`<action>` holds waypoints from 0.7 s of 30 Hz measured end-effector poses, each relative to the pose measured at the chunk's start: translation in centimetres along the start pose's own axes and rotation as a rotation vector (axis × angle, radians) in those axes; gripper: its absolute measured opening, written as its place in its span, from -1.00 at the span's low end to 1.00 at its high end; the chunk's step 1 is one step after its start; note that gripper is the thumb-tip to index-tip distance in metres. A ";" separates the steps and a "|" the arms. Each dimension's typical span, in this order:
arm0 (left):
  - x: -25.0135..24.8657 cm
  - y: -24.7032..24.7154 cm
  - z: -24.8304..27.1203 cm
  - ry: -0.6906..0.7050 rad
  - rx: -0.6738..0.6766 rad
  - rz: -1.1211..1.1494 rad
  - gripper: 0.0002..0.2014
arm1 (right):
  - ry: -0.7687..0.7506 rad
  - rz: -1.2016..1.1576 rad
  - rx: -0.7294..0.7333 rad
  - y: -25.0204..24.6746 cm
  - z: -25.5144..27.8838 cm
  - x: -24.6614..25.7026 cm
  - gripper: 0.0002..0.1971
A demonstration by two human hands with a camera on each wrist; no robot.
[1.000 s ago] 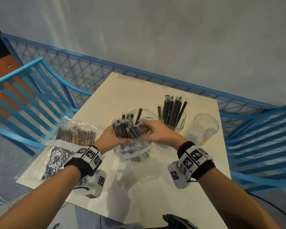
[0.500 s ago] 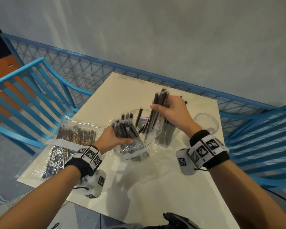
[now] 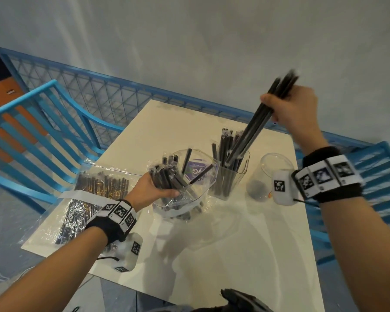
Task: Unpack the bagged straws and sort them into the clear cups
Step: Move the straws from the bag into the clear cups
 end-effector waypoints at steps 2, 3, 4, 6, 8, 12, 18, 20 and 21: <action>0.0 0.0 0.1 0.003 0.000 0.003 -0.38 | 0.048 0.090 0.042 2.5 1.0 -2.5 -0.76; 0.0 0.0 0.1 0.004 0.001 0.005 -0.38 | 0.080 0.118 0.066 3.8 1.5 -3.7 -0.74; 0.1 0.0 0.1 0.004 0.003 0.006 -0.38 | 0.109 0.139 0.084 5.1 2.1 -4.7 -0.75; 0.2 -0.1 0.2 0.006 0.005 0.009 -0.34 | 0.153 0.182 0.105 7.3 3.0 -6.3 -0.77; 0.4 -0.3 0.2 0.003 0.011 0.015 -0.24 | 0.201 0.184 0.152 8.9 4.0 -7.2 -0.73; 0.6 -0.3 0.2 0.002 0.011 0.010 -0.20 | 0.289 0.153 0.298 10.7 4.8 -7.8 -0.69; 0.6 -0.3 0.1 0.010 -0.005 0.006 -0.22 | 0.271 0.181 0.462 9.5 4.3 -6.7 -0.55; 0.6 -0.3 0.1 0.011 0.001 0.010 -0.27 | 0.232 0.297 0.468 8.7 3.8 -6.0 -0.42; 0.6 -0.3 0.1 0.008 0.001 0.012 -0.29 | 0.191 0.377 0.434 8.3 3.5 -5.6 -0.44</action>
Point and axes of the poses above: each hand's wrist, its own z-axis away from the middle knuckle, its own y-axis out of the palm, x = y × z, the point moved 2 cm from there along -z, towards the middle knuckle, and after that the axes turned 11 degrees about z, right-handed, at the moved point
